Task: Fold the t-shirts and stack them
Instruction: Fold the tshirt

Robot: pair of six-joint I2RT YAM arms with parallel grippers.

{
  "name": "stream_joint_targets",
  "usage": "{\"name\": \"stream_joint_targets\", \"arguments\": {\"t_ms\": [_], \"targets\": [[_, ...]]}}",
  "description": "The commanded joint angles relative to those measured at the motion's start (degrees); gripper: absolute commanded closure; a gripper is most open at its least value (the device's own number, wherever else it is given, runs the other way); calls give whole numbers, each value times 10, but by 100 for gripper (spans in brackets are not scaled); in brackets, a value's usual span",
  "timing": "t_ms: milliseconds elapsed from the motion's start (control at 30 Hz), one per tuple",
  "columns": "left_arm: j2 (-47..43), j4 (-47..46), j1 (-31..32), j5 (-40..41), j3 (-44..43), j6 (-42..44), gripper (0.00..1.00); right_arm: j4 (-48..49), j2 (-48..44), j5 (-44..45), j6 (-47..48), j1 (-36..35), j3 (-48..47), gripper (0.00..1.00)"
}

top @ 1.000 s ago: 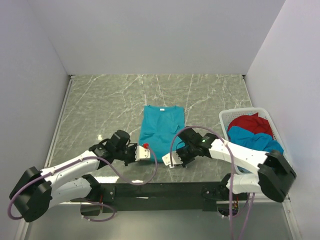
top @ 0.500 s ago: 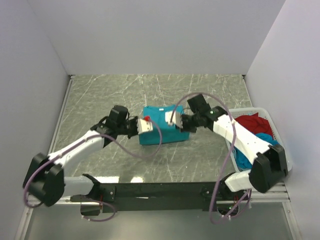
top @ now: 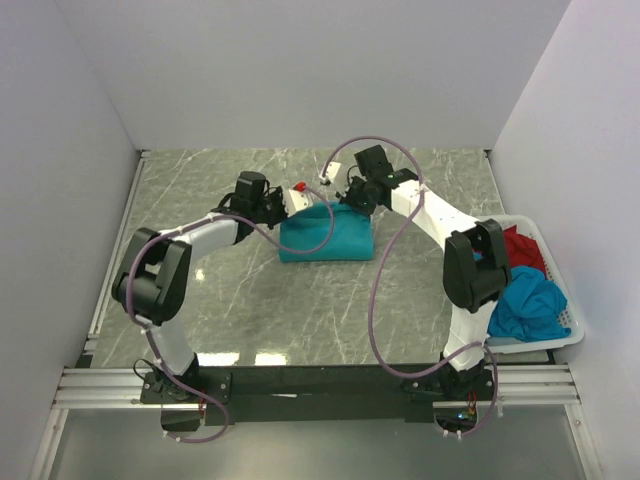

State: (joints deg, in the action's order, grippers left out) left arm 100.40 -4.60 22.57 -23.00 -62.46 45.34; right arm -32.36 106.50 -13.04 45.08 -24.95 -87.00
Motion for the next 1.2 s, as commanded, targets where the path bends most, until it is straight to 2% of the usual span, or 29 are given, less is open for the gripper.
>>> {"name": "stream_joint_targets", "arguments": {"t_ms": [0, 100, 267, 533, 700, 733, 767, 800, 833, 900, 933, 1000, 1100, 1167], "targets": [[27, -85, 0, 23, -35, -29, 100, 41, 36, 62, -50, 9, -57, 100], [51, -126, 0, 52, -49, -46, 100, 66, 63, 83, -71, 18, -76, 100], [112, -96, 0, 70, -114, -44, 100, 70, 102, 92, -77, 22, -105, 100], [159, -73, 0, 83, -152, -43, 100, 90, 143, 122, -92, 22, -123, 100], [191, -41, 3, 84, -211, -81, 99, 97, 151, 143, -113, 22, -128, 99], [197, -38, 3, 99, -223, -97, 91, 104, 151, 153, -119, 22, -128, 85], [204, -35, 5, 121, -251, -122, 79, 127, 153, 207, -146, 22, -126, 68], [218, -34, 6, 161, -270, -197, 62, 144, 155, 242, -162, 22, -128, 56], [225, -30, 7, 247, -292, -244, 37, 167, 158, 270, -176, 22, -131, 44], [232, 26, 4, 320, -368, -355, 21, 184, 158, 350, -213, 22, -149, 37], [230, 51, 1, 340, -393, -385, 10, 186, 154, 357, -217, 25, -154, 35], [207, 128, -8, 336, -443, -441, 2, 177, 126, 332, -231, 35, -156, 34], [146, 167, -21, 263, -430, -488, 1, 119, 72, 255, -257, 53, -150, 34], [116, 181, -29, 235, -389, -515, 1, 30, 22, 71, -234, 64, -133, 35]]}}
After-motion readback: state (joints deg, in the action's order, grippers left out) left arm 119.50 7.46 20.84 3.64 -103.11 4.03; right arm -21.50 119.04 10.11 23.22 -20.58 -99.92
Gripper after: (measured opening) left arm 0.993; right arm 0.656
